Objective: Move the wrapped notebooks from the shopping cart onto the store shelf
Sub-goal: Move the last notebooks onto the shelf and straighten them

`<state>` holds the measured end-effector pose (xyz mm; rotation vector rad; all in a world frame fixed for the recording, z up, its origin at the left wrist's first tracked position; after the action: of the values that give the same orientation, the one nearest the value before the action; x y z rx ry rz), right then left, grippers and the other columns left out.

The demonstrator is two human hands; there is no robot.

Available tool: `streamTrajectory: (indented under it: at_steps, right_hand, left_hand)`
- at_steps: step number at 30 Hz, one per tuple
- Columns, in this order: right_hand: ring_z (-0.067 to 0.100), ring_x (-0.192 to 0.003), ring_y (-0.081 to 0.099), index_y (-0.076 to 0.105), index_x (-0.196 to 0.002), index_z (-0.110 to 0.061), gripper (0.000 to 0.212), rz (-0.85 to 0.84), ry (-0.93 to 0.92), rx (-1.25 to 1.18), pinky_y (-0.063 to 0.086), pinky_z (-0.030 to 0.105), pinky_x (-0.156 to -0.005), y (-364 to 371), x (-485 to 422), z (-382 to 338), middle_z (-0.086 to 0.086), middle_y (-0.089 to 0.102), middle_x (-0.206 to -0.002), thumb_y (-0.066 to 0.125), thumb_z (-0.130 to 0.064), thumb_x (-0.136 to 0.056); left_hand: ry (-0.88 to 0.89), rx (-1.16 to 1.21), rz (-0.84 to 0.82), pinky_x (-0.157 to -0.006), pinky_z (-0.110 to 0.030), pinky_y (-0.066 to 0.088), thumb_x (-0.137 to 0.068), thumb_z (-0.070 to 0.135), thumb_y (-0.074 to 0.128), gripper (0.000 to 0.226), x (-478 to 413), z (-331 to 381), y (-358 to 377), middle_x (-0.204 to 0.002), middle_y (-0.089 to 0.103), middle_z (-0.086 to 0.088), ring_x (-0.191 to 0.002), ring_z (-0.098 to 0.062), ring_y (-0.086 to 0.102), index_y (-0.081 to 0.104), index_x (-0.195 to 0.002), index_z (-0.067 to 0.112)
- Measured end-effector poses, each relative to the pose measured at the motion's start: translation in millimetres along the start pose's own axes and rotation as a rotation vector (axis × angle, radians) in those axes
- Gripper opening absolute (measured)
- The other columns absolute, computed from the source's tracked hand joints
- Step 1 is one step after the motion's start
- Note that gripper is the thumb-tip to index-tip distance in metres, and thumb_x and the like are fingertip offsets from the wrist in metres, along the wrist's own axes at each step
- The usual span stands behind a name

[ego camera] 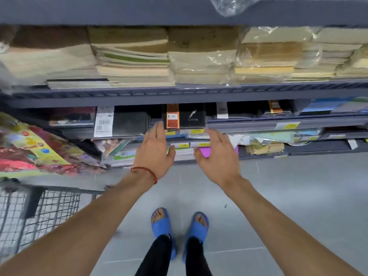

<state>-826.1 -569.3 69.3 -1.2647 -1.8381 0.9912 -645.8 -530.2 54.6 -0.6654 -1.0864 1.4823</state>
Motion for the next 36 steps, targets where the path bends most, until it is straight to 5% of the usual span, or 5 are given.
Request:
streamTrajectory:
  at_steps: [11, 19, 23, 27, 36]
  right_hand:
    - [0.022, -0.151, 0.023, 0.018, -0.158, -0.008, 0.096, -0.077, -0.091, 0.059, 0.028, 0.035, -0.118, 34, -83, 41, 0.006, 0.028, -0.163, 0.058, -0.063, -0.090]
    - [0.023, -0.119, 0.059, 0.040, -0.141, -0.023, 0.088, -0.191, -0.159, -0.064, 0.052, 0.043, -0.097, 41, -109, 52, -0.001, 0.065, -0.130, 0.069, -0.073, -0.074]
    - [0.021, -0.107, 0.064, 0.042, -0.132, -0.027, 0.093, -0.200, -0.187, -0.086, 0.055, 0.045, -0.089, 37, -109, 51, -0.004, 0.069, -0.119, 0.045, -0.095, -0.068]
    - [0.026, -0.099, 0.064, 0.043, -0.132, -0.023, 0.090, -0.148, -0.193, -0.044, 0.055, 0.044, -0.083, 37, -104, 46, 0.001, 0.070, -0.111, 0.039, -0.090, -0.072]
    - [0.032, -0.071, 0.058, 0.055, -0.121, -0.013, 0.060, 0.060, -0.087, -0.021, 0.052, 0.044, -0.069, 44, -109, 43, -0.002, 0.055, -0.062, 0.054, -0.065, -0.091]
  left_hand:
    - [-0.014, 0.168, 0.105, -0.120, -0.029, 0.016, -0.092, 0.042, 0.063, 0.096, -59, -17, 50, -0.163, 0.015, -0.014, -0.150, -0.026, 0.017, 0.003, -0.155, 0.003]
    - [-0.032, 0.324, 0.134, -0.104, -0.046, 0.045, -0.078, 0.060, 0.070, 0.090, -78, -30, 52, -0.123, 0.065, -0.008, -0.123, -0.035, 0.053, 0.032, -0.145, 0.013]
    - [-0.006, 0.352, 0.117, -0.109, -0.046, 0.041, -0.075, 0.071, 0.064, 0.095, -74, -28, 50, -0.129, 0.063, 0.000, -0.131, -0.032, 0.049, 0.031, -0.146, 0.018]
    - [-0.011, 0.360, 0.120, -0.107, -0.048, 0.042, -0.083, 0.063, 0.062, 0.086, -74, -27, 50, -0.124, 0.065, -0.003, -0.129, -0.033, 0.049, 0.030, -0.147, 0.015]
    - [-0.147, 0.294, 0.298, -0.069, -0.036, 0.054, -0.075, 0.068, 0.068, 0.072, -82, -20, 45, -0.071, 0.066, -0.003, -0.065, -0.021, 0.060, 0.056, -0.121, 0.014]
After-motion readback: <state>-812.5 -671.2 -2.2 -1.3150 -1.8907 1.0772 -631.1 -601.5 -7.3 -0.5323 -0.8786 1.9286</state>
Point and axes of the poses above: each hand's wrist, its own x-axis away from the middle knuckle, its own y-axis out of the palm, z = x × y, the point moved 3 cm from there along -x, towards the middle knuckle
